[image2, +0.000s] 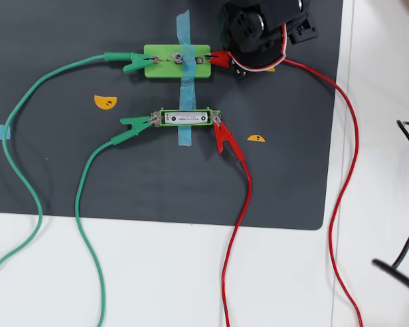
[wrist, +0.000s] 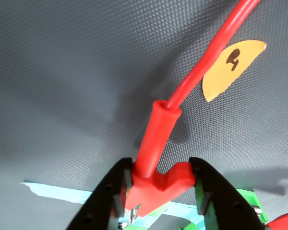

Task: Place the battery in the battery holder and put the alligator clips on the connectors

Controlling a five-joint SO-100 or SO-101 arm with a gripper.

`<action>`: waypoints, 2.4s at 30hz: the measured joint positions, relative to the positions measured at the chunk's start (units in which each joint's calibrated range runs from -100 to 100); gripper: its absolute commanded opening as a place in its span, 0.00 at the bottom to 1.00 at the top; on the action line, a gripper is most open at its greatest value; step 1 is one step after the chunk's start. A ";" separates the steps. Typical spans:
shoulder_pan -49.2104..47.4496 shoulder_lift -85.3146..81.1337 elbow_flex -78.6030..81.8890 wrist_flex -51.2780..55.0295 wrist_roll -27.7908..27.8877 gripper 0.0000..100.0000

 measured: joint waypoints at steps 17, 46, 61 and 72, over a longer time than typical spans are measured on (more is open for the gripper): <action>0.45 0.00 0.00 0.00 0.05 0.01; 2.13 0.00 0.00 0.00 -1.29 0.01; 2.24 0.00 0.00 -0.17 1.96 0.01; 4.48 0.00 0.00 -0.09 3.00 0.01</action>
